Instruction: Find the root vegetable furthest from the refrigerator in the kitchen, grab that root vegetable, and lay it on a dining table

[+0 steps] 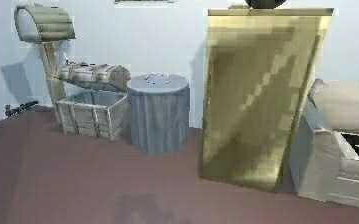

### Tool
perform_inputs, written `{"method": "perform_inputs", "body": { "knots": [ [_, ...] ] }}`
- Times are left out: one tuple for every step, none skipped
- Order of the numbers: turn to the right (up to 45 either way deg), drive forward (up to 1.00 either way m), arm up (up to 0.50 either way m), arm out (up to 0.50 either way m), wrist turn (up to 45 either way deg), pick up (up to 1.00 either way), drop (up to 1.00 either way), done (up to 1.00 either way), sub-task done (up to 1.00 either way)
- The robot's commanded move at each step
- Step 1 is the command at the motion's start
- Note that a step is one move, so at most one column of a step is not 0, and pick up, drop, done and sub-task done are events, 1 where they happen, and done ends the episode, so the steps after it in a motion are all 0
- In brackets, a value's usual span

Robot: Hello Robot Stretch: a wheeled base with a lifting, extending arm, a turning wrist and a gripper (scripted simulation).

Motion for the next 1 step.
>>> {"method": "perform_inputs", "body": {
  "knots": [
    [-9.0, 0.00, 0.00, 0.00, 0.0, 0.00, 0.00, 0.00, 0.00]
  ]
}}
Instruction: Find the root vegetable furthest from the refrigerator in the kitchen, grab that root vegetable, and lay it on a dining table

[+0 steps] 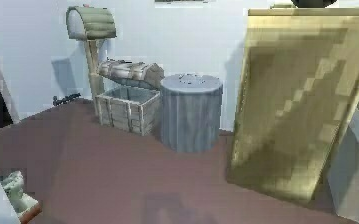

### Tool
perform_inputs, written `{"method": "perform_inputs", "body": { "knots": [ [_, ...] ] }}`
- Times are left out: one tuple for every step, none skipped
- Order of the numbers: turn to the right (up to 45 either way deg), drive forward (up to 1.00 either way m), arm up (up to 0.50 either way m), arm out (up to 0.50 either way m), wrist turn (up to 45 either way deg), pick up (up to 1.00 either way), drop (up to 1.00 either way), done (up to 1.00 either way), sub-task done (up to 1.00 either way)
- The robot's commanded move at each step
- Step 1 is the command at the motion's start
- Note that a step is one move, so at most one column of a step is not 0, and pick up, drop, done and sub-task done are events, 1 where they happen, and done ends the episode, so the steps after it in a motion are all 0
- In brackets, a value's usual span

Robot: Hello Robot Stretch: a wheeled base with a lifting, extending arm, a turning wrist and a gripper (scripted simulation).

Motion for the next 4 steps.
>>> {"method": "perform_inputs", "body": {
  "knots": [
    [0.0, 0.25, 0.00, 0.00, 0.0, 0.00, 0.00, 0.00, 0.00],
    [-18.0, 0.00, 0.00, 0.00, 0.0, 0.00, 0.00, 0.00, 0.00],
    [0.0, 1.00, 0.00, 0.00, 0.0, 0.00, 0.00, 0.00, 0.00],
    [-3.0, 0.00, 0.00, 0.00, 0.0, 0.00, 0.00, 0.00, 0.00]
  ]
}}
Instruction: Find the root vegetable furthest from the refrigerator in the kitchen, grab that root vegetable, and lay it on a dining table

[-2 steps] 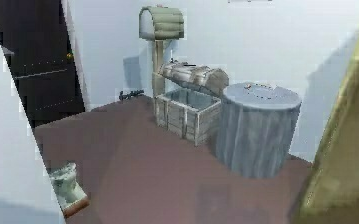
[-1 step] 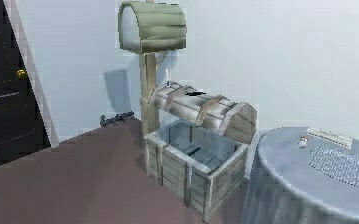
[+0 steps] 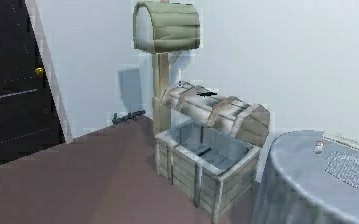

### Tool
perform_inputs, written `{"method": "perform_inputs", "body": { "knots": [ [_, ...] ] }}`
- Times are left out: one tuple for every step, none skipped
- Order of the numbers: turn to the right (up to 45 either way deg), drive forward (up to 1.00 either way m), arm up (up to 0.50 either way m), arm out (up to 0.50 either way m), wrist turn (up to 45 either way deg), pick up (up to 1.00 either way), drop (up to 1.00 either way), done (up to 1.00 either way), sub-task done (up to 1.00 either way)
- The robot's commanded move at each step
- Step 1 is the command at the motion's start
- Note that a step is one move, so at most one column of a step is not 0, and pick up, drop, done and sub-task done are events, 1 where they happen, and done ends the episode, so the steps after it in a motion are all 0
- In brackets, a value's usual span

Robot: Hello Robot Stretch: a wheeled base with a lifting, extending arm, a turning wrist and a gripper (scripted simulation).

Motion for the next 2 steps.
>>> {"method": "perform_inputs", "body": {
  "knots": [
    [0.0, 0.40, 0.00, 0.00, 0.0, 0.00, 0.00, 0.00, 0.00],
    [-45.0, 0.00, 0.00, 0.00, 0.0, 0.00, 0.00, 0.00, 0.00]
  ]
}}
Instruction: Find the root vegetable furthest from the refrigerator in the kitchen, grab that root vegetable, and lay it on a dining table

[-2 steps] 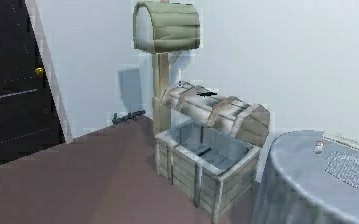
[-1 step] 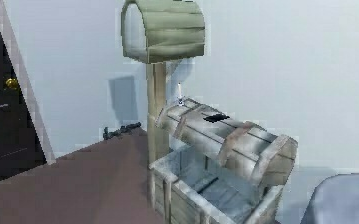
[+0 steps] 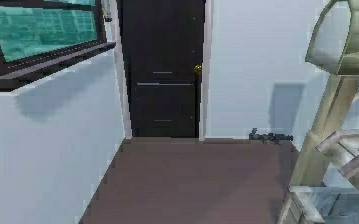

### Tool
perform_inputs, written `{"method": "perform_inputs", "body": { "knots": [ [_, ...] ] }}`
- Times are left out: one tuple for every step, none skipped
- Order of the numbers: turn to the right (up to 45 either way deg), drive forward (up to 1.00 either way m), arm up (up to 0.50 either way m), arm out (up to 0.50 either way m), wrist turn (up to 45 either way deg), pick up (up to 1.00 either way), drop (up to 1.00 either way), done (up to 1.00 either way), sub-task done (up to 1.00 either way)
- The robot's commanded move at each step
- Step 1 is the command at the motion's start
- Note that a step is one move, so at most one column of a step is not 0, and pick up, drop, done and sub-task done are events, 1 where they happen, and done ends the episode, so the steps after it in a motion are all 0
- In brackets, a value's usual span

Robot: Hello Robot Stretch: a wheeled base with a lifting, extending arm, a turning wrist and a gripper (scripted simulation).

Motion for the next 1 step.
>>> {"method": "perform_inputs", "body": {
  "knots": [
    [-24.0, 0.00, 0.00, 0.00, 0.0, 0.00, 0.00, 0.00, 0.00]
  ]
}}
